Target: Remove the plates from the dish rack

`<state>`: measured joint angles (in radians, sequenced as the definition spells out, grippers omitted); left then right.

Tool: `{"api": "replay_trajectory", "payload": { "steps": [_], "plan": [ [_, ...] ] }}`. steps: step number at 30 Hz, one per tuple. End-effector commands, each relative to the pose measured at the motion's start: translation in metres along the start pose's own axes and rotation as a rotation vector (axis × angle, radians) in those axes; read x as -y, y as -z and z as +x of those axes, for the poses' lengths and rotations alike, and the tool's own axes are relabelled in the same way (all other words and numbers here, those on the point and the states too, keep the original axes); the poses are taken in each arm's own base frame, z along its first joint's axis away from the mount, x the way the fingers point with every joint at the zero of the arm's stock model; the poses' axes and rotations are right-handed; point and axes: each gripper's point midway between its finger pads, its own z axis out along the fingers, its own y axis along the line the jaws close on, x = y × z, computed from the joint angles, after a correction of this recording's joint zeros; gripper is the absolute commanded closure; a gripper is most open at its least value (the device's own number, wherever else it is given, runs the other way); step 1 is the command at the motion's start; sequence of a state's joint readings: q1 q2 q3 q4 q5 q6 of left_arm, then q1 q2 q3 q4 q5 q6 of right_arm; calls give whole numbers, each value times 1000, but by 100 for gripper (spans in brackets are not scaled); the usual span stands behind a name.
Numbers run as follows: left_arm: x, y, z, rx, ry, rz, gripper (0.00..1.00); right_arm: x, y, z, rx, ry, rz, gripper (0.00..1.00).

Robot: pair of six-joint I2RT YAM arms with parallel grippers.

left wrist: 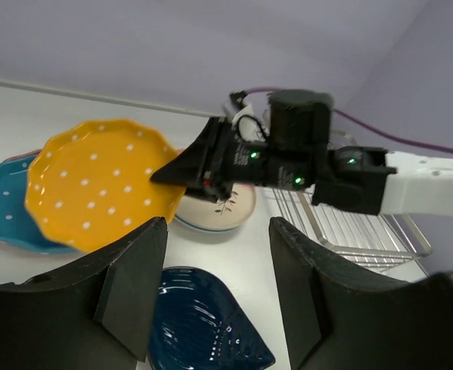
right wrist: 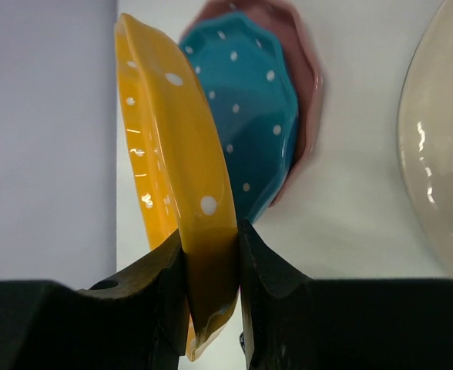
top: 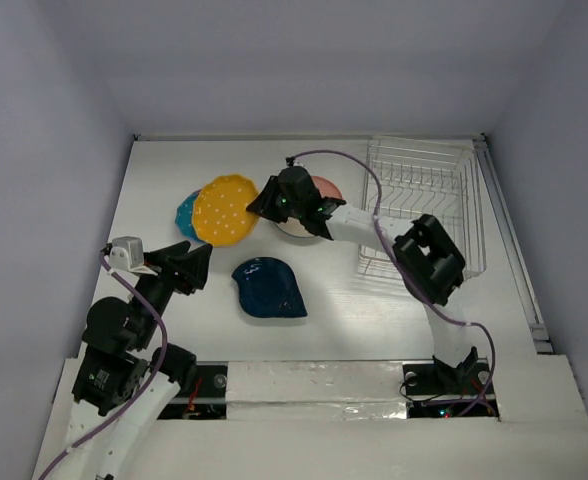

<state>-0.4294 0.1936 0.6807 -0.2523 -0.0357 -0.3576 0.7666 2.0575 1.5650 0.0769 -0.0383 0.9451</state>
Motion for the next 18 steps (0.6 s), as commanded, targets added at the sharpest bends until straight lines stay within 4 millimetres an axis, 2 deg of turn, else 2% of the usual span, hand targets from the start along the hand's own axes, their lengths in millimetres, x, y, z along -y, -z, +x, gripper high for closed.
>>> {"api": "replay_trajectory", "payload": {
  "steps": [1,2,3,6,7,9,10,13,14,15,16,18],
  "plan": [
    [2,-2,-14,39,10,-5,47,-135,31,-71,174,-163,-403,100],
    [2,-2,-13,38,10,-6,47,-138,26,-64,162,-176,-409,100],
    [2,-2,-13,38,10,-6,47,-126,12,-56,141,-200,-385,100],
    [2,-3,-12,32,9,-8,47,-117,-3,-46,125,-242,-346,100],
    [1,-4,-11,29,9,-10,47,-110,-14,-32,99,-249,-326,100],
    [1,-4,-11,27,9,-11,47,-104,-23,-25,74,-271,-312,100],
    [0,-4,-11,28,8,-18,47,-99,-29,-14,56,-275,-300,100],
    [0,-4,-12,31,9,-17,47,-88,-37,-5,34,-295,-277,91],
    [0,-4,-11,29,8,-18,47,-83,-42,0,22,-299,-271,83],
    [0,-4,-11,30,8,-18,47,-82,-44,3,10,-300,-268,79],
    [0,-4,-12,31,8,-17,47,-87,-45,8,-3,-293,-274,72],
    [0,-4,-11,31,9,-19,47,-81,-46,10,-3,-279,-248,67]
  ]
}}
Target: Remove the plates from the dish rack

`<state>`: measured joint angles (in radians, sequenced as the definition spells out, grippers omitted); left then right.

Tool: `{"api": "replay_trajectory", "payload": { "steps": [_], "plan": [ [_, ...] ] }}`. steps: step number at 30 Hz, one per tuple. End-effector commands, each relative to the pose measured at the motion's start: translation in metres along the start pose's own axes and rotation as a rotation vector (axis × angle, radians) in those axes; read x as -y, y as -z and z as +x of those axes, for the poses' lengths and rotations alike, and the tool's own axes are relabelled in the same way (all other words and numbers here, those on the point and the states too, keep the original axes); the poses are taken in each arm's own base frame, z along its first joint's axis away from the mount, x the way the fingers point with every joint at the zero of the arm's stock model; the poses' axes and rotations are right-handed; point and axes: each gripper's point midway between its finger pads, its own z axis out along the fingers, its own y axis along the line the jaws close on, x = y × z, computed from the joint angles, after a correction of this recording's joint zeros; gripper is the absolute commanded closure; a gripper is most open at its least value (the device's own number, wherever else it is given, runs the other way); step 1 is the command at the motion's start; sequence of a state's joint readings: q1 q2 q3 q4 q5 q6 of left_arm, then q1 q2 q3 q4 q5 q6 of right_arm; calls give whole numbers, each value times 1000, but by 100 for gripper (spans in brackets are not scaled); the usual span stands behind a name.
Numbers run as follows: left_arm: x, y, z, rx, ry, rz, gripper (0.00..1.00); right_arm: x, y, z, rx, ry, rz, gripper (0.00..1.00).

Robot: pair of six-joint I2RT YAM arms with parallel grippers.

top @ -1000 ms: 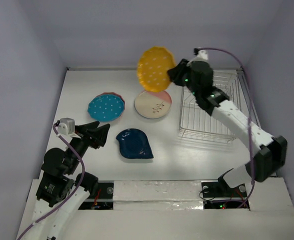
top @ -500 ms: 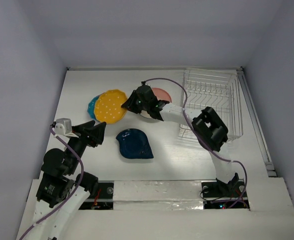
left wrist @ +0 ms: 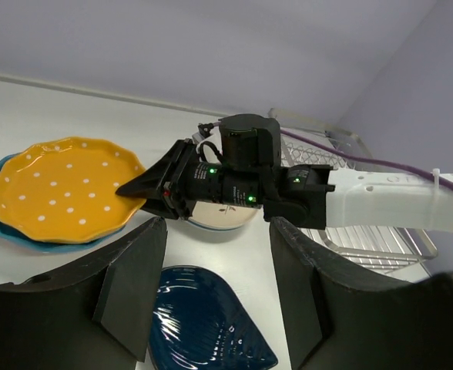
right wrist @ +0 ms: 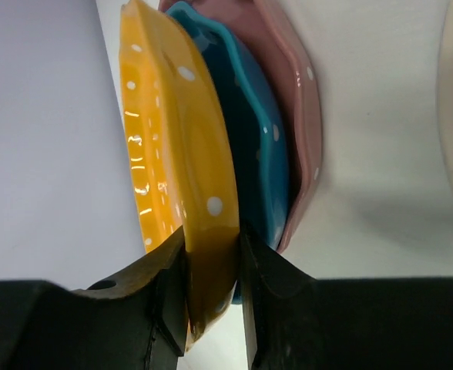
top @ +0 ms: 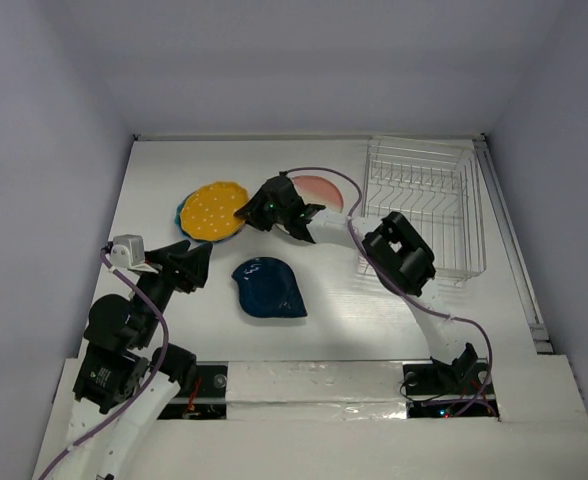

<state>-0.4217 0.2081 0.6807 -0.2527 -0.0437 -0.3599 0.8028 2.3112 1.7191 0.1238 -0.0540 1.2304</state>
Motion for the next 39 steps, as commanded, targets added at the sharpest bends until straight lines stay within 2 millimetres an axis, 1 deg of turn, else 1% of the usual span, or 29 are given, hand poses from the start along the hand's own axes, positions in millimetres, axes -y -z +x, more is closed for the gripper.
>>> {"api": "replay_trajectory", "payload": {
  "steps": [1,4,5,6,7,8,11,13,14,15,18,20,22,24,25,26,27,28,29,30,31,32,33,34,35,36,37,38,39],
  "plan": [
    [3,-1,-13,38,8,1,47,-103,24,-9,32,8,-269,65],
    [3,-2,-12,31,7,0,47,-98,27,-12,51,43,-228,48],
    [3,-2,-12,33,9,-1,47,-93,28,-12,51,55,-204,36],
    [2,-2,-13,37,9,-6,47,-92,30,-7,50,87,-192,32],
    [2,-1,-14,39,11,-8,47,-94,34,-14,79,101,-179,27],
    [1,-1,-14,40,14,-16,47,-88,36,-13,72,116,-147,17],
    [-1,1,-17,56,27,-27,46,-81,44,-17,113,176,-90,1],
    [-1,2,-20,66,28,-27,46,-70,49,-18,125,216,-53,0],
    [-1,2,-20,64,29,-30,46,-74,58,-24,153,223,-54,0],
    [0,1,-22,68,30,-32,45,-64,60,-23,154,248,-31,0],
    [2,2,-30,77,26,-34,44,-67,75,-32,187,301,-11,0],
    [3,0,-33,73,21,-38,41,-57,82,-32,183,331,29,0],
    [4,-3,-38,70,13,-43,38,-65,96,-36,199,364,13,0],
    [5,-7,-40,62,9,-50,33,-70,119,-40,224,389,-12,3],
    [5,-8,-40,60,7,-51,30,-77,130,-43,246,399,-41,10],
    [6,-10,-40,55,5,-48,24,-63,138,-43,264,411,-29,38],
    [8,-11,-39,47,5,-35,22,-64,153,-47,290,434,-36,55],
    [9,-15,-35,31,2,-32,19,-89,192,-58,354,442,-97,77],
    [10,-16,-35,26,3,-29,15,-89,211,-68,412,451,-91,100],
    [12,-18,-33,18,1,-18,13,-72,225,-70,431,501,-53,100],
    [12,-23,-30,2,0,-17,9,-75,268,-82,509,540,-57,100],
    [12,-23,-30,5,0,-15,7,-93,297,-91,568,519,-101,100],
    [13,-24,-30,2,-2,-13,6,-80,313,-93,591,568,-75,100],
    [13,-27,-30,-3,-4,-16,4,-95,367,-106,692,547,-131,100],
    [14,-28,-31,-1,-4,-13,3,-91,389,-108,723,554,-129,94],
    [15,-29,-32,0,-2,-12,3,-88,412,-113,767,567,-132,85],
    [16,-29,-35,4,-2,-9,2,-78,427,-114,795,568,-123,72],
    [18,-30,-38,11,-1,-3,1,-69,449,-120,847,556,-99,50],
    [20,-30,-38,12,0,5,1,-73,489,-125,915,531,-152,39]
  ]
}}
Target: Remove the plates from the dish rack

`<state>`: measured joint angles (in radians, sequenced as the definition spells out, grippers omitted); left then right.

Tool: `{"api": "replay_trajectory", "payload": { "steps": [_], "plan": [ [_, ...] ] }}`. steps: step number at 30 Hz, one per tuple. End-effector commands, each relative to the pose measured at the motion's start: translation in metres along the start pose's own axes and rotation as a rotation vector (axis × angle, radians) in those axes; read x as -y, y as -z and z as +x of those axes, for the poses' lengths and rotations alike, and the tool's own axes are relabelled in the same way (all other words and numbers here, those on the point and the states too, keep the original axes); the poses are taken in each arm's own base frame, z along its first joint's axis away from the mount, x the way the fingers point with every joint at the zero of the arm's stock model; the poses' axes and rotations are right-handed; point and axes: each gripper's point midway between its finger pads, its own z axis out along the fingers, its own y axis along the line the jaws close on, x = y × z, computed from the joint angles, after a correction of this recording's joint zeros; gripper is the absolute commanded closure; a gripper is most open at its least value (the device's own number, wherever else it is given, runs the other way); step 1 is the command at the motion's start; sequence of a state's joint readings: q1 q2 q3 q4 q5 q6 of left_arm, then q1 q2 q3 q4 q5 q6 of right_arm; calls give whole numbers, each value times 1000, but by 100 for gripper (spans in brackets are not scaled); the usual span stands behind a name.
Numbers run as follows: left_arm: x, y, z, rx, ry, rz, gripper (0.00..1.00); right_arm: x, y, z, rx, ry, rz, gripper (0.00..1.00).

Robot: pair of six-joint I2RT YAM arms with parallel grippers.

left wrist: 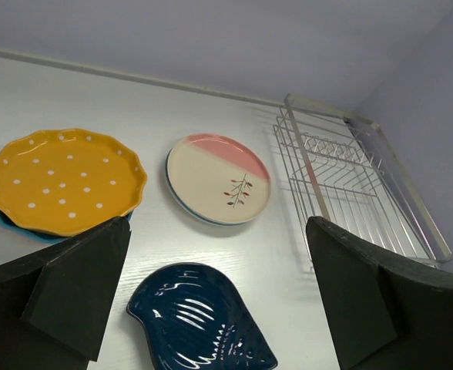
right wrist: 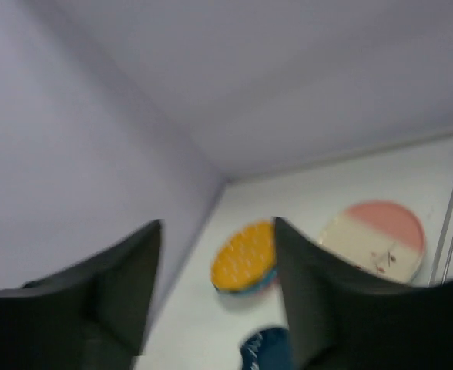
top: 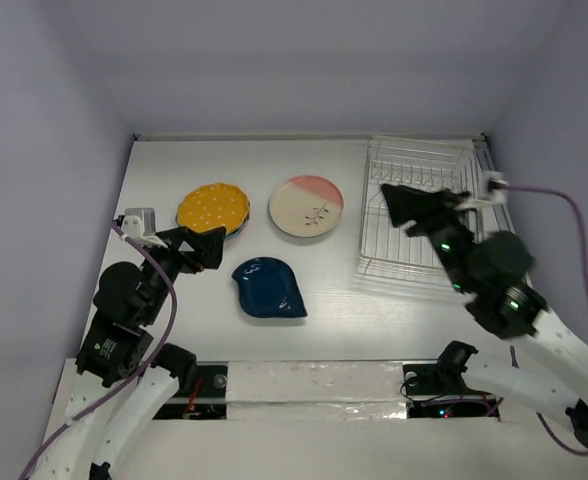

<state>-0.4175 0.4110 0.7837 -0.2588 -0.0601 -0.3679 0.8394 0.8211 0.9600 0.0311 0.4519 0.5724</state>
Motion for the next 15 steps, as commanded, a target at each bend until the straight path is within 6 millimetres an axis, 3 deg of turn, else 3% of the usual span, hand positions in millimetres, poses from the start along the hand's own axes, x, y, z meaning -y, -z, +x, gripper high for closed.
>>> {"api": "replay_trajectory", "payload": {
  "steps": [1,2,3,5,10,15],
  "plan": [
    [21,4,-39,105,2,73,1,41,46,-44,144,92,126,28],
    [23,4,-41,114,2,77,1,52,56,-49,159,96,167,14],
    [23,3,-42,113,0,78,1,55,70,-62,193,79,169,10],
    [24,3,-45,116,-6,77,1,70,81,-62,203,82,212,2],
    [22,1,-50,132,-14,60,1,85,101,-70,255,55,233,0],
    [22,0,-47,156,-1,76,1,88,101,-71,272,69,242,0]
  ]
}}
